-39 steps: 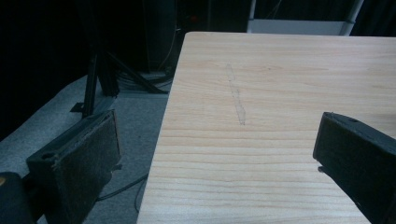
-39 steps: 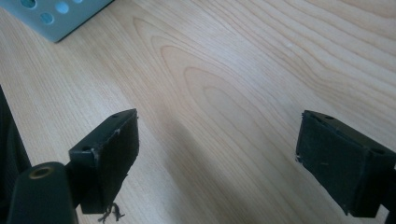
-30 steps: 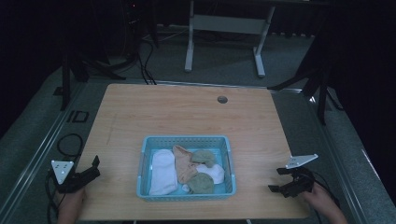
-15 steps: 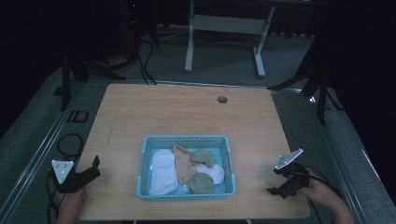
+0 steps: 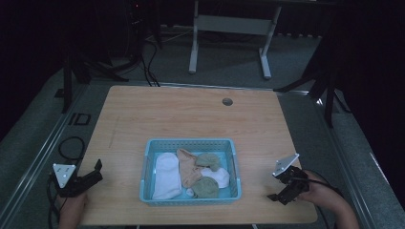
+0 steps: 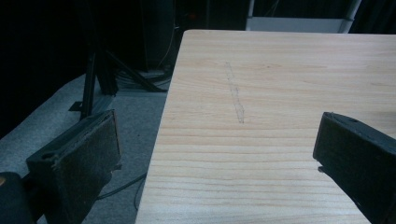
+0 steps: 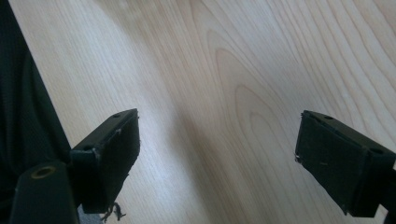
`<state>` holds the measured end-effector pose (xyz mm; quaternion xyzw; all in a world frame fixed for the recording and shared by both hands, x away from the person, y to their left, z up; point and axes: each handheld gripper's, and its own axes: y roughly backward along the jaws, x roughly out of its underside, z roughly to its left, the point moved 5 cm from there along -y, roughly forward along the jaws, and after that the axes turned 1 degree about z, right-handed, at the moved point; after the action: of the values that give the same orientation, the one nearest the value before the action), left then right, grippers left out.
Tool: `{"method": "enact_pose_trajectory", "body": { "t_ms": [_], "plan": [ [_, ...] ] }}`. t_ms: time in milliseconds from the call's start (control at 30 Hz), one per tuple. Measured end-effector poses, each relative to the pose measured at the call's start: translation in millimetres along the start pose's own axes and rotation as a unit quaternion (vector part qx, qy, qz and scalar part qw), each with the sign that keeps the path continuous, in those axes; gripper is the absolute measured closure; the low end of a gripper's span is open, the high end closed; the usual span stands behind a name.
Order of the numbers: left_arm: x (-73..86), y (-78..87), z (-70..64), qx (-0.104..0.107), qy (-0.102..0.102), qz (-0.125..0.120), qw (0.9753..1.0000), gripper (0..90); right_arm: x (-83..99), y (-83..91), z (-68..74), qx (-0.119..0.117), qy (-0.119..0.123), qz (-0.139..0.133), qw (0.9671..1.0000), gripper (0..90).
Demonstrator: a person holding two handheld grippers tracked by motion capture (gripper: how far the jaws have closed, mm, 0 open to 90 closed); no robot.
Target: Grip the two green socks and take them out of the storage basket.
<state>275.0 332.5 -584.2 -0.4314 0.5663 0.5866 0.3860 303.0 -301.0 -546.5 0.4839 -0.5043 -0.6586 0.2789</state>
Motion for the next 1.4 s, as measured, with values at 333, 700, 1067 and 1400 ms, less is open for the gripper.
{"method": "enact_pose_trajectory", "body": {
  "t_ms": [333,700,1067,1400],
  "plan": [
    [0.0,0.0,-0.1,0.001,0.0,0.0,1.0,0.4,-24.7,13.0,5.2,-0.012,0.028,-0.024,0.9992,14.0],
    [0.0,-0.1,0.4,0.002,0.003,0.0,1.0,0.4,-54.4,23.9,13.2,-0.015,0.064,-0.024,0.9976,14.4],
    [0.0,-0.1,0.2,0.002,0.003,0.0,1.0,0.3,-79.6,34.3,19.6,-0.01,0.086,-0.034,0.9956,14.4],
    [-0.2,0.2,0.2,0.007,0.003,-0.002,1.0,0.3,-107.1,37.9,26.2,-0.01,0.107,-0.039,0.9935,14.4]
  ]
}}
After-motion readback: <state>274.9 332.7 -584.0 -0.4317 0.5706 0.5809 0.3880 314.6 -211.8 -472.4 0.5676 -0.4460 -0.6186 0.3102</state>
